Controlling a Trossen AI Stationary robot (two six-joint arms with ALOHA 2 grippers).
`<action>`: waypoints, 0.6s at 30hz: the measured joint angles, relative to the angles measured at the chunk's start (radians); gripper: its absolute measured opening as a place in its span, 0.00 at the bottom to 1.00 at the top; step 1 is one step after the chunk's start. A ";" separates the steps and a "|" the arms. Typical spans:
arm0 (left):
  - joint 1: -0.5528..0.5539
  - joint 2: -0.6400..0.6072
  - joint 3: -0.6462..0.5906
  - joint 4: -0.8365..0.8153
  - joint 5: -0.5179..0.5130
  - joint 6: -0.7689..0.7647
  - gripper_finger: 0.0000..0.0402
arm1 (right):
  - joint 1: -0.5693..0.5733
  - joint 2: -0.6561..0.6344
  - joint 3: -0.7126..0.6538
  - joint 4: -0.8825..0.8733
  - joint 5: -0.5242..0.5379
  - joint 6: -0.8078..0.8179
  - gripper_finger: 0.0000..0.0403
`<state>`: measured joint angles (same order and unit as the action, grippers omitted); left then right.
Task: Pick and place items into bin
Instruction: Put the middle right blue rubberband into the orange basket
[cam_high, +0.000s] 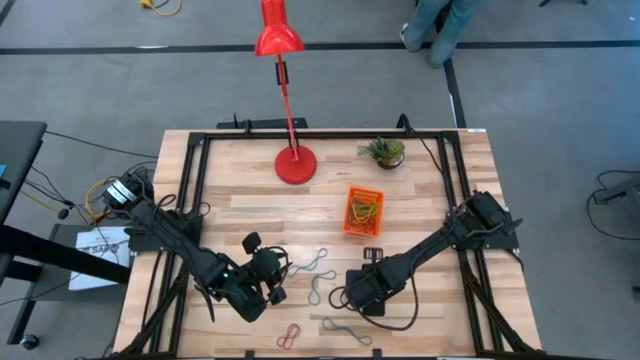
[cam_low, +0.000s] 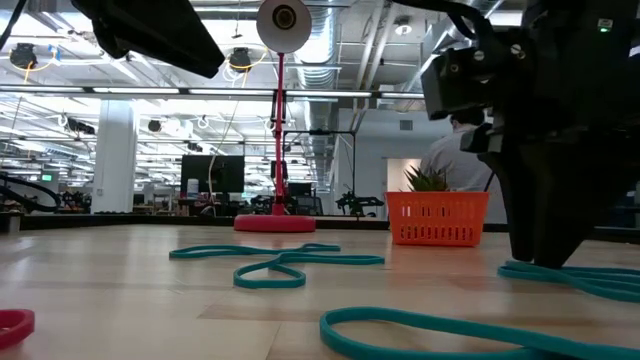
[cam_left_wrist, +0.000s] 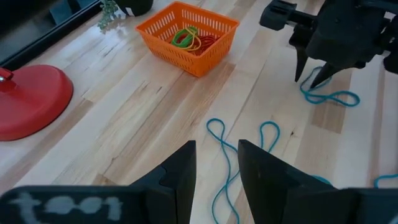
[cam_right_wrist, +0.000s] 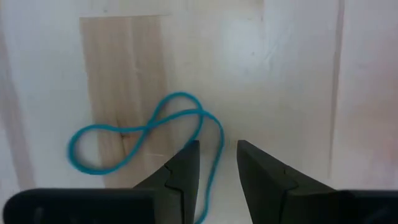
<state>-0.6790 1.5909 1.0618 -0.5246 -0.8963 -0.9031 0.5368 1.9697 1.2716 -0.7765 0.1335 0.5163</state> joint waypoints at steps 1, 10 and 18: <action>0.000 0.000 0.000 0.000 0.000 0.000 0.27 | 0.000 0.000 0.000 0.006 -0.005 0.000 0.25; 0.000 0.000 0.000 0.000 0.000 0.002 0.27 | -0.016 0.024 0.005 0.071 0.000 -0.018 0.25; 0.000 0.000 0.000 0.000 0.002 0.002 0.27 | -0.040 0.073 0.011 0.071 -0.031 -0.127 0.17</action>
<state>-0.6788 1.5909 1.0618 -0.5249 -0.8938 -0.9012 0.4968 2.0430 1.2823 -0.7055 0.1024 0.3889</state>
